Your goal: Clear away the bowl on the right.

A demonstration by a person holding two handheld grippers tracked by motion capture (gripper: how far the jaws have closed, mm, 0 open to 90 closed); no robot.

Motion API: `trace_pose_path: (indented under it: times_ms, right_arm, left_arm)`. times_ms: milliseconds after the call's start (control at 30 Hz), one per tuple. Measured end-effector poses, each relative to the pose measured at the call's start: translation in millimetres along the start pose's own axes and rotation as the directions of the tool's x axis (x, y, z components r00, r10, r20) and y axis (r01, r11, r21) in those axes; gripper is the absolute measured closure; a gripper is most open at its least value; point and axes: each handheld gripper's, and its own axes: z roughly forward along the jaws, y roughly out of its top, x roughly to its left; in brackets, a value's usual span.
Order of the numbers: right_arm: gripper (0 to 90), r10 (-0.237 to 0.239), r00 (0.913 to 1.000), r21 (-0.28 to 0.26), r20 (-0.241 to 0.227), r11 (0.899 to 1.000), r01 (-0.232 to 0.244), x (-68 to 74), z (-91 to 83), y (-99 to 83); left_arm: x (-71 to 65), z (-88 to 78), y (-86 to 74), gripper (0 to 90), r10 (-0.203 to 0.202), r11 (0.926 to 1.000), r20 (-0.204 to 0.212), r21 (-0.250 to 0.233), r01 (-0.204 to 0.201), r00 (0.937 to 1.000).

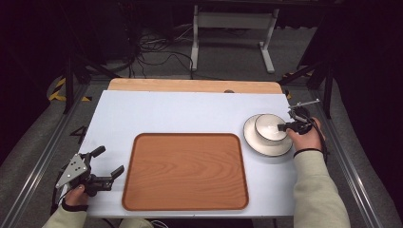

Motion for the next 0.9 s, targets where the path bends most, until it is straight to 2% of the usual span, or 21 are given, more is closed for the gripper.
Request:
trace_pose_path:
  times_ms: [67,367,700,900]
  right_arm:
    - [81.0,0.013,0.9998,0.005,-0.013,1.000,-0.013,0.7,-0.3,0.3]
    - [81.5,0.047,0.9988,0.019,0.014,0.999,-0.047,4.1,-1.5,1.5]
    - [83.5,0.085,0.9964,0.018,0.000,0.996,-0.085,2.9,-3.0,1.6]
    - [83.9,0.124,0.9923,0.012,-0.004,0.992,-0.124,5.2,-6.8,3.5]
  left_arm:
    - [0.0,0.0,0.0,0.3,0.000,1.0000,0.000,0.000,0.000,1.0000]
    - [0.0,0.0,0.0,0.3,-0.001,1.0000,0.000,0.001,0.001,1.0000]
    - [0.1,0.0,0.0,0.2,0.001,1.0000,0.000,0.001,-0.001,1.0000]
    - [0.0,0.2,-0.1,0.3,-0.001,1.0000,0.001,0.001,0.001,1.0000]
